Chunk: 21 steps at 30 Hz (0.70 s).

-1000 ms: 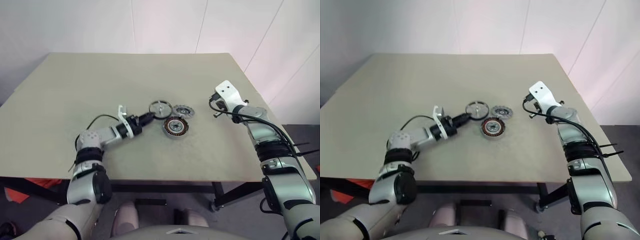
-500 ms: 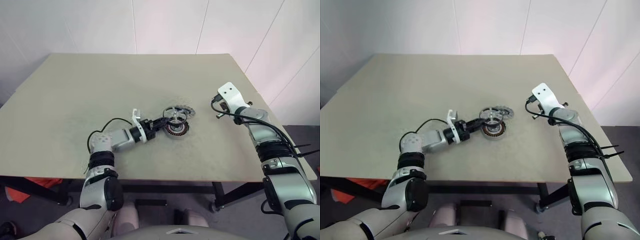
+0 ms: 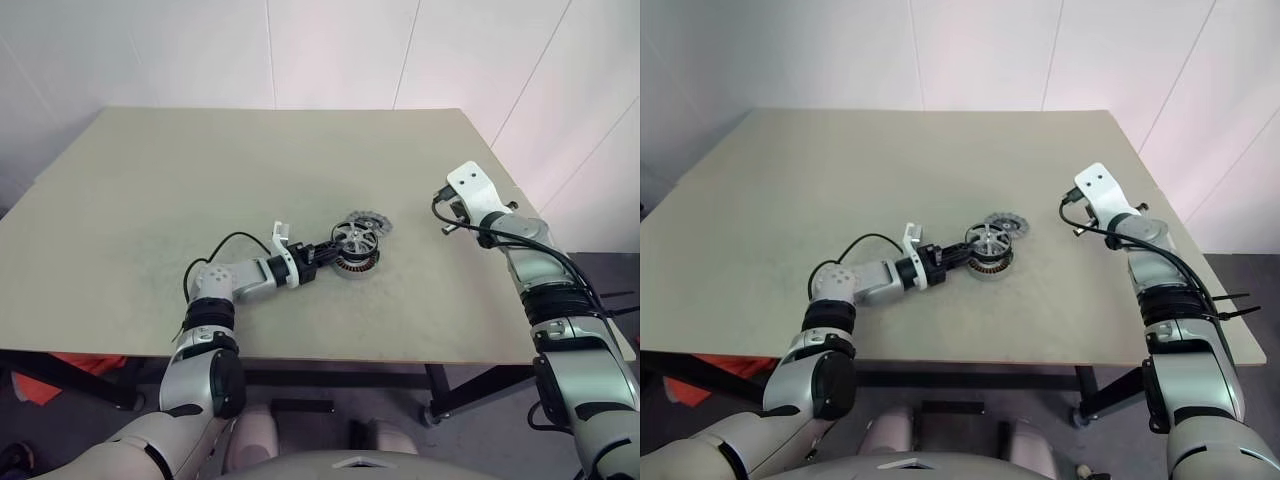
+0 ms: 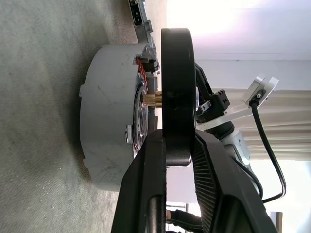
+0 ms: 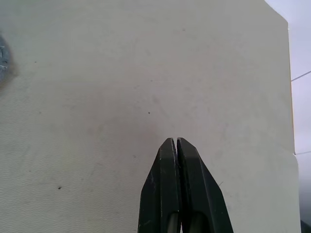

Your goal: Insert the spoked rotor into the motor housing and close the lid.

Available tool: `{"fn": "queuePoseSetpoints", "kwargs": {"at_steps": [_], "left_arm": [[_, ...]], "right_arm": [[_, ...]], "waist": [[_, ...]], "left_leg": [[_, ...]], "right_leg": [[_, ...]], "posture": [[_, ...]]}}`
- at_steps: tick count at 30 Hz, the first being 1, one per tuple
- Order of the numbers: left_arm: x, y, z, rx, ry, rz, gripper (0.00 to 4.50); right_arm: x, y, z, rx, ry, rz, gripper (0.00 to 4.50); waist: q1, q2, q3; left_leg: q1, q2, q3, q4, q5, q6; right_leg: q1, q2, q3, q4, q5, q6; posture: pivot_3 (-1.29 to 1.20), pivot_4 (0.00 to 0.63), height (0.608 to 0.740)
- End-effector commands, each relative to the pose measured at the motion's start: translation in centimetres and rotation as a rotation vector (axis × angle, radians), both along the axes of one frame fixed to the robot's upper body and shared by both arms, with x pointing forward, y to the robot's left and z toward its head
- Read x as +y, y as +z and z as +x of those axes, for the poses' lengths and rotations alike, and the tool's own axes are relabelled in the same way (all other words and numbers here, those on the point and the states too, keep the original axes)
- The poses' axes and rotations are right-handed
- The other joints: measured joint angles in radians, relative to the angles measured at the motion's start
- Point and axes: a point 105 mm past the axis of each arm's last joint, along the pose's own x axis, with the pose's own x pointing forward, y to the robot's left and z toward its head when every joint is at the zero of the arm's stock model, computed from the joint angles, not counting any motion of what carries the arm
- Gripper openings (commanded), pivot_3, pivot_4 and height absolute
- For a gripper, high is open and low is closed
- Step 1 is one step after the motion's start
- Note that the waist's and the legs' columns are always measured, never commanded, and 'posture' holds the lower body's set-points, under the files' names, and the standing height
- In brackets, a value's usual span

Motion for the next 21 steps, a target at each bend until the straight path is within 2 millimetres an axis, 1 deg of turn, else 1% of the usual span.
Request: {"fn": "queuePoseSetpoints", "kwargs": {"at_steps": [1,5,11,13,14,15,17,21], "left_arm": [[-0.8,0.6,-0.3,-0.011,-0.045,-0.017,0.47],[-1.0,0.1,-0.8,0.006,-0.071,0.006,0.47],[-0.9,-0.7,-0.9,0.012,-0.076,0.060,0.47],[-0.9,-0.8,-0.9,0.002,-0.078,0.075,1.20],[-0.9,-0.9,-0.9,0.002,-0.077,0.080,1.43],[-0.9,-1.0,-0.8,0.004,-0.072,0.091,1.81],[-0.6,-0.9,-0.5,-0.001,-0.052,0.090,2.41],[1.0,0.1,0.7,-0.053,0.009,0.097,2.41]], "right_arm": [[0.3,2.0,0.4,-0.070,0.010,-0.002,0.00],[0.5,1.9,0.4,-0.067,0.014,-0.004,0.00],[0.6,1.8,0.4,-0.064,0.021,-0.003,0.00],[0.7,1.8,0.3,-0.065,0.023,-0.003,0.00],[0.7,1.8,0.3,-0.065,0.024,-0.003,0.00],[0.8,1.8,0.3,-0.066,0.026,-0.003,0.00],[1.1,1.8,0.3,-0.066,0.039,-0.001,0.00],[2.2,2.1,0.2,-0.075,0.092,0.020,0.00]], "waist": [[0.000,0.000,0.000],[0.000,0.000,0.000],[0.000,0.000,0.000],[0.001,0.000,0.000],[0.001,0.000,0.000],[0.002,0.000,0.000],[0.003,0.001,-0.001],[0.000,0.001,-0.001]], "left_leg": [[0.000,0.000,0.000,0.000,0.000,0.000],[0.000,0.000,0.000,0.000,0.000,0.000],[0.000,-0.001,0.000,0.000,0.000,0.001],[0.000,0.000,0.000,0.000,0.000,0.001],[0.000,-0.001,0.000,0.000,0.000,0.001],[0.001,-0.001,0.000,0.000,0.000,0.001],[0.003,-0.001,0.000,0.000,0.000,0.001],[0.005,-0.003,0.000,0.000,0.000,0.001]], "right_leg": [[0.000,0.000,0.000,0.000,0.000,0.000],[0.000,0.000,0.000,0.000,0.000,0.000],[0.000,-0.001,0.000,0.000,0.000,0.000],[0.000,-0.001,0.000,0.000,0.000,0.000],[0.000,-0.001,0.000,0.000,0.000,0.000],[0.001,-0.001,0.000,0.000,0.000,0.000],[0.003,-0.001,0.000,0.000,0.000,0.000],[0.006,-0.003,0.000,-0.001,0.000,0.001]], "posture": [[0.00,0.000,0.740],[0.00,0.000,0.740],[0.00,0.000,0.740],[0.00,0.000,0.740],[0.00,0.000,0.740],[0.00,0.000,0.740],[0.00,0.000,0.740],[0.00,0.000,0.740]]}}
